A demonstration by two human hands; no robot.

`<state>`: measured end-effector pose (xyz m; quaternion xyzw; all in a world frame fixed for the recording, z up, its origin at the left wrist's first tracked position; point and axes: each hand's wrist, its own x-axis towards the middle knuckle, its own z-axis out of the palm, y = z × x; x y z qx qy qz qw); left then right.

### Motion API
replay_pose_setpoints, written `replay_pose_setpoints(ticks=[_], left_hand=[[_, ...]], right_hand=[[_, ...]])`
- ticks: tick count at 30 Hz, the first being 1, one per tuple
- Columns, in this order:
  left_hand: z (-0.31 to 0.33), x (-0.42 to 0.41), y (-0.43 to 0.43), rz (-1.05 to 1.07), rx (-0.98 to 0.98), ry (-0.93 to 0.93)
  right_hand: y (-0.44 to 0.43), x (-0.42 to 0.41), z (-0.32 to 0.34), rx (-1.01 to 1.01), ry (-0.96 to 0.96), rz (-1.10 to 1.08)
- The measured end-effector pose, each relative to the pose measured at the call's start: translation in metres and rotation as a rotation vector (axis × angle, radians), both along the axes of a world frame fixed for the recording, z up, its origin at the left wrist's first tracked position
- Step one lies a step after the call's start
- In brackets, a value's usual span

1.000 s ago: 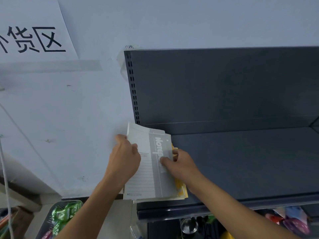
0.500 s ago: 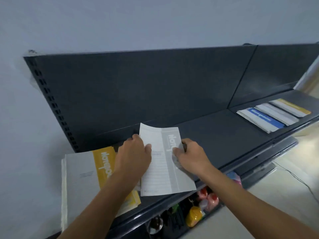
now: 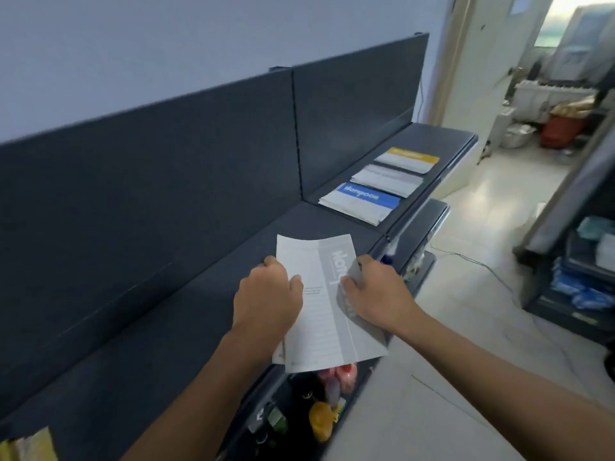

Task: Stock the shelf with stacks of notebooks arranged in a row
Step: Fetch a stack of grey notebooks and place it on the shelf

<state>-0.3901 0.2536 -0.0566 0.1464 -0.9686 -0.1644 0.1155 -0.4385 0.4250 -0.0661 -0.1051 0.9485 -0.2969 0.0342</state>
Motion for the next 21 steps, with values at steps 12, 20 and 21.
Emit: replay_pose_setpoints(ticks=[12,20,21], left_hand=[[0.000,-0.145,0.144,-0.111,0.063,-0.107],[-0.006,-0.247,0.193,-0.203,0.090,-0.108],[-0.008,-0.261,0.198,-0.223,0.088,-0.096]], right_hand=[[0.153,-0.116,0.001,-0.061,-0.083,-0.198],[0.204,-0.197,-0.010,-0.143,-0.174,-0.320],[0.209,-0.209,-0.010,-0.145,-0.182,-0.337]])
